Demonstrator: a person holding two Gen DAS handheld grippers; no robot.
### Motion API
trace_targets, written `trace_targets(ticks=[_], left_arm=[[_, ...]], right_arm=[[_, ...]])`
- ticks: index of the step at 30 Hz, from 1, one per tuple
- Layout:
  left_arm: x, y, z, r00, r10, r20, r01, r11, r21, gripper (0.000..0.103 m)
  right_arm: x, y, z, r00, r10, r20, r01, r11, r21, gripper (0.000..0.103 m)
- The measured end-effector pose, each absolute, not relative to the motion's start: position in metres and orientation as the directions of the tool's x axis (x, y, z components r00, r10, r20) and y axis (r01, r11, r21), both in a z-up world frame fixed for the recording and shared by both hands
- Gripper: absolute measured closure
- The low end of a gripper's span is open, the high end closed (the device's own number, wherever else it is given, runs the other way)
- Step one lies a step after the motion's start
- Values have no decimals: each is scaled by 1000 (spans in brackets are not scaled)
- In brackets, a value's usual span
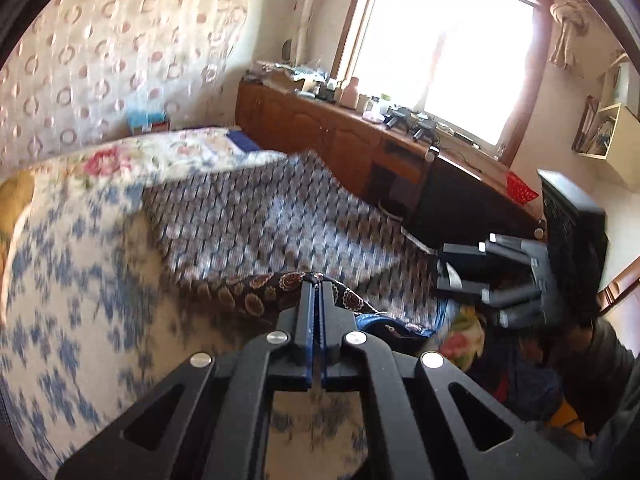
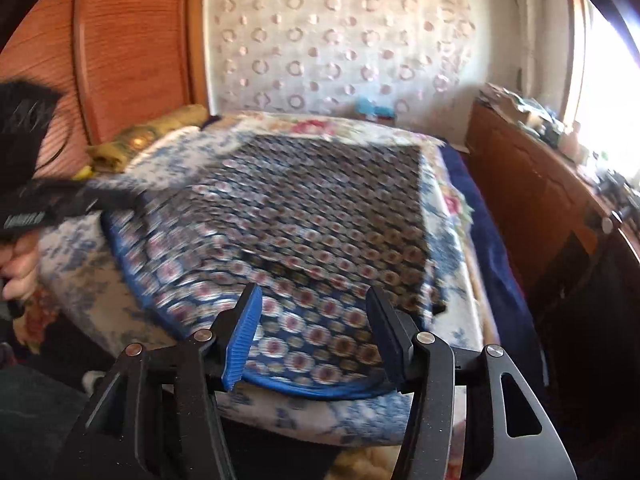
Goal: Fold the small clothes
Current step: 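Lift the held edge with the left gripper, fold it over, release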
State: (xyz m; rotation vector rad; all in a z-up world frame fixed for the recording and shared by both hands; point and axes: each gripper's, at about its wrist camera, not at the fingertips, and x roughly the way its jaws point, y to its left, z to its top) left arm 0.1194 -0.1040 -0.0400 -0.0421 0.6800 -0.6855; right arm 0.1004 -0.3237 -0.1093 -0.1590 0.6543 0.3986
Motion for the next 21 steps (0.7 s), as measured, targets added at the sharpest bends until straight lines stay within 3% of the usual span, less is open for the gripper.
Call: trace_targets(ticks=[7,21], left_arm=[[142,-113,-37,586,-587,-558,557,792,-248,103],[148,-101,-41,625,-570,-534,505,816,-280,103]], right_arm=[[89,-311,-103,712,350,-609,-453,891,-17,47],[104,-302,-150,622,339,-706,-478,878,0,47]])
